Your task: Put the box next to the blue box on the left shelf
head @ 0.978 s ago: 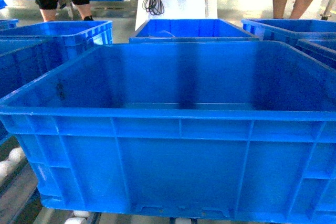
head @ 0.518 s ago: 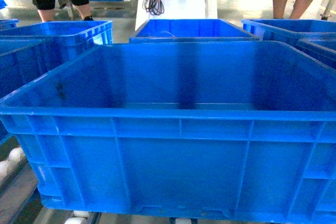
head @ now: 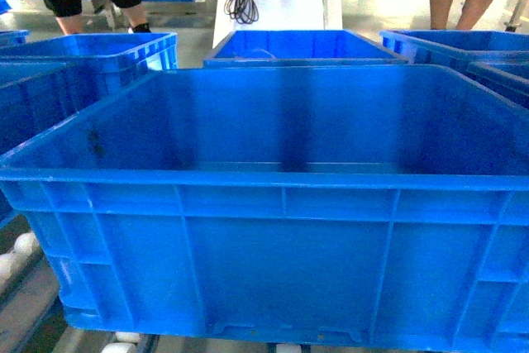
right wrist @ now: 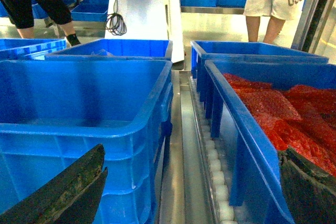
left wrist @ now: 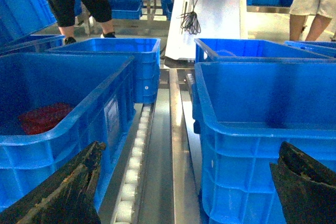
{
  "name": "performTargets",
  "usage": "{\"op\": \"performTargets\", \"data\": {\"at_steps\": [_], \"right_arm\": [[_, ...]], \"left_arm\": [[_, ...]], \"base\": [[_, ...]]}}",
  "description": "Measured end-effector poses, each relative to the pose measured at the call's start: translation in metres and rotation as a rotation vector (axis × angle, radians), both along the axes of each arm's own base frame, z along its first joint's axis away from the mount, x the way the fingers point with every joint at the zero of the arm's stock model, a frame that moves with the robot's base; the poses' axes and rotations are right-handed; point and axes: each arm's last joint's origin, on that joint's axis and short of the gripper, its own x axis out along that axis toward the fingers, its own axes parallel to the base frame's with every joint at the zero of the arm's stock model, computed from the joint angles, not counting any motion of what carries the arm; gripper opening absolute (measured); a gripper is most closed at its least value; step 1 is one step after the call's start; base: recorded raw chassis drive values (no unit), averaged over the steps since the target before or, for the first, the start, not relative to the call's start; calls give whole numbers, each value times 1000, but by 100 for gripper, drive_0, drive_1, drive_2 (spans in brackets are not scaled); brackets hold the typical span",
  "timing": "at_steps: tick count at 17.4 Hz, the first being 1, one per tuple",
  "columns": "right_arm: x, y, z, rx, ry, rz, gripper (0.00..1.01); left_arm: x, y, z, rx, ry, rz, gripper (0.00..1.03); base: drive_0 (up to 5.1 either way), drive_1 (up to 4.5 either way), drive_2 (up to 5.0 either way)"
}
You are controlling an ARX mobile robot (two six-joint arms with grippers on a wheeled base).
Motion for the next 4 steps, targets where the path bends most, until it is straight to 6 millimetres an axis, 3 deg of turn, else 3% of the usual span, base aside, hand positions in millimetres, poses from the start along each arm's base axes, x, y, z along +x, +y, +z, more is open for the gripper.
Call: {"op": "performTargets", "data": {"at_steps": [4], "right_arm": [[0,0,0,0,0,0,98]], "left_arm": [[0,0,0,0,0,0,98]], "base": [[0,0,0]]}}
